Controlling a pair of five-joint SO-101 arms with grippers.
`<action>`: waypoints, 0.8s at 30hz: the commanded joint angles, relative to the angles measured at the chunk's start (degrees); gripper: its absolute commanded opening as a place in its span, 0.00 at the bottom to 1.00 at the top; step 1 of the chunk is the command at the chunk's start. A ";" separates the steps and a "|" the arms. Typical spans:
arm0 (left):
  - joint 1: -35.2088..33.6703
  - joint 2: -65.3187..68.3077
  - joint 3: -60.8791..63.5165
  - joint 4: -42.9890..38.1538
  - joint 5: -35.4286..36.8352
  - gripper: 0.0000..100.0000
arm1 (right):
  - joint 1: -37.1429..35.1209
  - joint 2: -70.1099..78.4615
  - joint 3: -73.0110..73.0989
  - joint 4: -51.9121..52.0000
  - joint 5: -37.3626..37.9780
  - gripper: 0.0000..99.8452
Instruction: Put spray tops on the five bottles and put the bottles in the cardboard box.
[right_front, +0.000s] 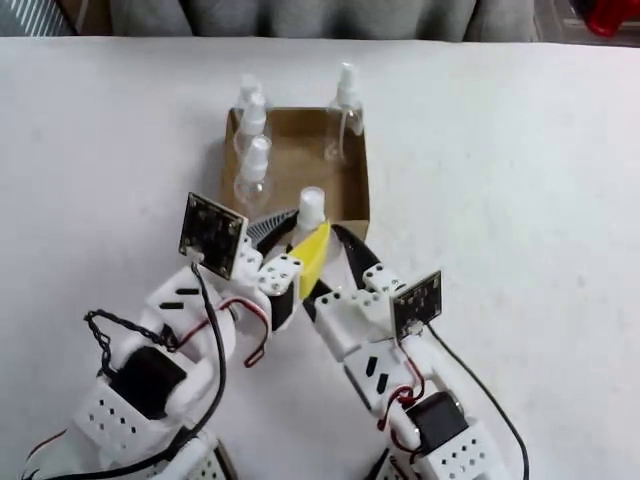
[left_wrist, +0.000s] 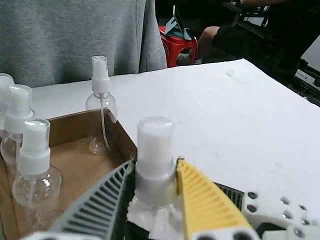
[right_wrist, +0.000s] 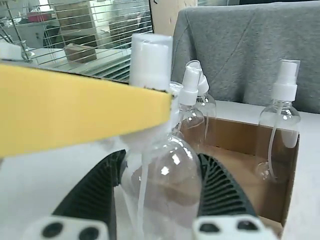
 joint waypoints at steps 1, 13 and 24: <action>0.92 -0.04 -0.26 -0.44 -0.18 0.08 | 2.33 -0.75 0.53 0.04 -0.70 0.02; 0.92 -8.31 -2.64 0.09 0.09 0.21 | 3.56 -0.75 0.53 1.36 -0.70 0.02; 0.84 -28.88 -2.46 5.36 -0.44 0.10 | 8.13 -0.75 0.35 1.27 -0.70 0.02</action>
